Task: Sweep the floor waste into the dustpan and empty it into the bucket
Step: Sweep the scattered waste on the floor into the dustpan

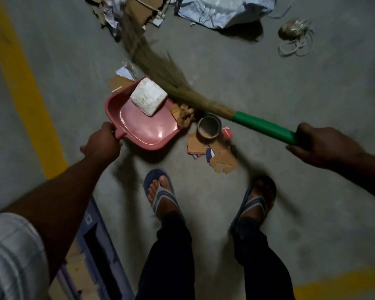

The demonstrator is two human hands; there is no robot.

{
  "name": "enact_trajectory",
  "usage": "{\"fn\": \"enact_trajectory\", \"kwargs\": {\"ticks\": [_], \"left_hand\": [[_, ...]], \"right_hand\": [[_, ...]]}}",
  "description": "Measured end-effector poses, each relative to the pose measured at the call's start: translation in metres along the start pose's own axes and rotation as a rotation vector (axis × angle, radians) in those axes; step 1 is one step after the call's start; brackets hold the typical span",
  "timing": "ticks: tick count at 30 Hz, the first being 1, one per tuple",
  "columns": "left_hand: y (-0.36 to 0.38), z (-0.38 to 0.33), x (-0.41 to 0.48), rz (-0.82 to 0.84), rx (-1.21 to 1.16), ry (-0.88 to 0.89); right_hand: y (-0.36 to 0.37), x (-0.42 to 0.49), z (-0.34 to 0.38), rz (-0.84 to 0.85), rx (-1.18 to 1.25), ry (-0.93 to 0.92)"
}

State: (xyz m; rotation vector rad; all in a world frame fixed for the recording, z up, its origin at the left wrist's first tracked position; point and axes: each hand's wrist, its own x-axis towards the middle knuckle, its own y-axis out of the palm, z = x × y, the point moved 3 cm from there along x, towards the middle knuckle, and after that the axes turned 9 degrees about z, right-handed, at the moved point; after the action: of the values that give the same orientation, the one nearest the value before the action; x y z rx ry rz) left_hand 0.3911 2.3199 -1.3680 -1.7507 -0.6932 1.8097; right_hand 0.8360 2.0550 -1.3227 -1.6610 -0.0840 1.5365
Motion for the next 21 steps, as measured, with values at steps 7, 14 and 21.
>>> {"fn": "enact_trajectory", "kwargs": {"ticks": [7,14,21], "left_hand": [[0.013,-0.001,-0.003,-0.008,-0.092,-0.015],[0.028,0.041,-0.021,-0.042,-0.031,0.046],[0.049,0.086,-0.037,-0.003,0.098,-0.027]], "right_hand": [[0.022,-0.043,0.007,-0.026,0.121,-0.009],[0.038,-0.098,-0.038,-0.255,0.277,0.248],[0.059,-0.095,-0.069,-0.204,0.247,0.323]]}}
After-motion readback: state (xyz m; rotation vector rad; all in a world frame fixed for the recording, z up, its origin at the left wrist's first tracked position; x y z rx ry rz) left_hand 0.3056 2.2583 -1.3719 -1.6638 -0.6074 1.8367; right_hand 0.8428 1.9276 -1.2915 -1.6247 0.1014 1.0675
